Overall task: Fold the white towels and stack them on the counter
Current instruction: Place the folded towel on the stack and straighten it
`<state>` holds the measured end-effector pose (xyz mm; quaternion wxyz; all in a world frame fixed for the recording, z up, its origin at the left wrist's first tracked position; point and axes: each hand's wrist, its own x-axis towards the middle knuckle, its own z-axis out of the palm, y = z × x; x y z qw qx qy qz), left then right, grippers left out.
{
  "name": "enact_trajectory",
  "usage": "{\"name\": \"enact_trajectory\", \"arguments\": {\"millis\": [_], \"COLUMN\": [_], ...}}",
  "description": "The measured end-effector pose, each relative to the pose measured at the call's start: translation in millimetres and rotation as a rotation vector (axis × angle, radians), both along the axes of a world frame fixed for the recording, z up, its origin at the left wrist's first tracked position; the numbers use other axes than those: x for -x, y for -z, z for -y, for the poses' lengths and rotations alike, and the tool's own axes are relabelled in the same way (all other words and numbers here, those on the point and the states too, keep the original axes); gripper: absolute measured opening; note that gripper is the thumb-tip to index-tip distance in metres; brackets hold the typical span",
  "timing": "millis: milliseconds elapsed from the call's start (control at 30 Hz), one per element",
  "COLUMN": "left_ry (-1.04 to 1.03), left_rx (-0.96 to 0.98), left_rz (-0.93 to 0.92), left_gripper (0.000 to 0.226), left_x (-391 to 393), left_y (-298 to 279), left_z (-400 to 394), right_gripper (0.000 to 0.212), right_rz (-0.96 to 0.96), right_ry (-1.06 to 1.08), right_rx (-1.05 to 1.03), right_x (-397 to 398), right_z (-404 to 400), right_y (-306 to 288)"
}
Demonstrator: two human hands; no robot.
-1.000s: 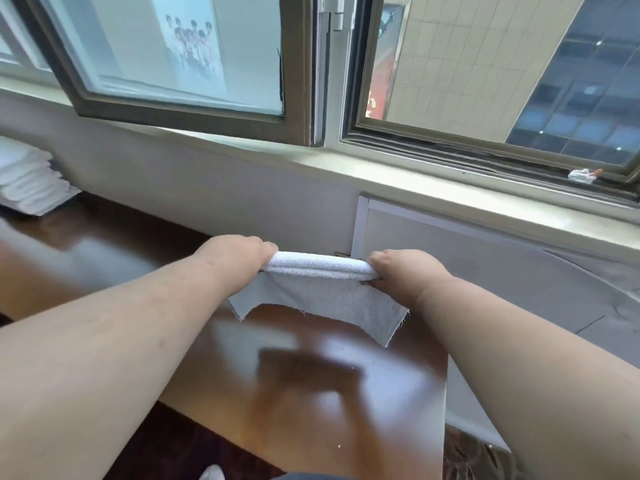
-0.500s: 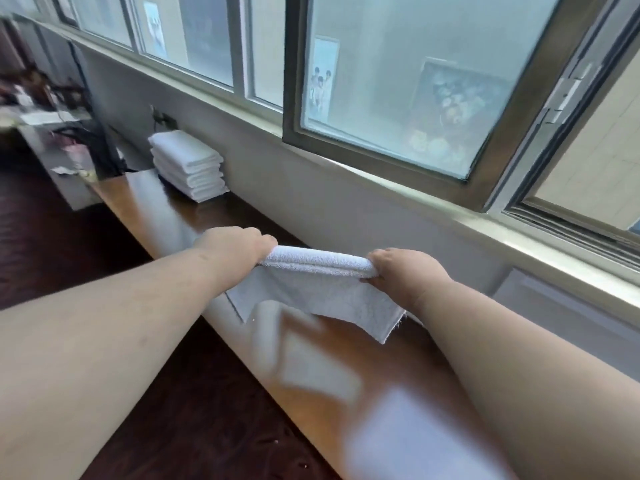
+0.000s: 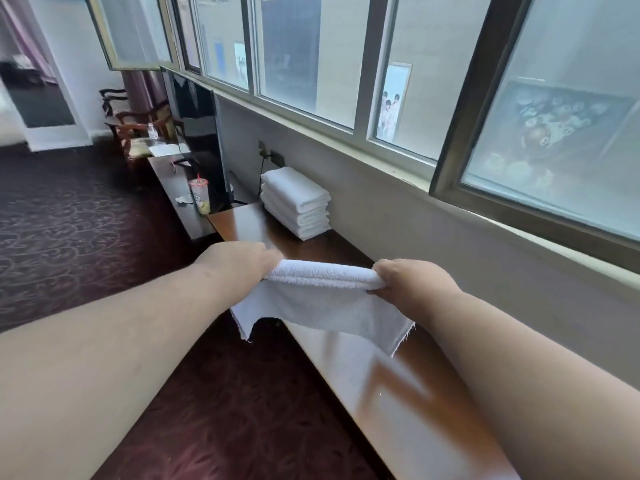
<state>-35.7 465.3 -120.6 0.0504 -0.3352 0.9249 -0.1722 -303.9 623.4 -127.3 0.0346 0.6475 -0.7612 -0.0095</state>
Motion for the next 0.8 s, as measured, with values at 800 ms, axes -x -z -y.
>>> {"name": "enact_trajectory", "arguments": {"millis": [800], "left_ry": [0.003], "left_rx": [0.044], "left_rz": [-0.056], "left_gripper": [0.056], "left_x": [32], "left_y": [19], "left_z": [373], "right_gripper": [0.033], "right_rz": [-0.042], "right_ry": [-0.039], "right_rx": [0.058], "right_x": [35], "right_z": [353], "right_y": [1]}}
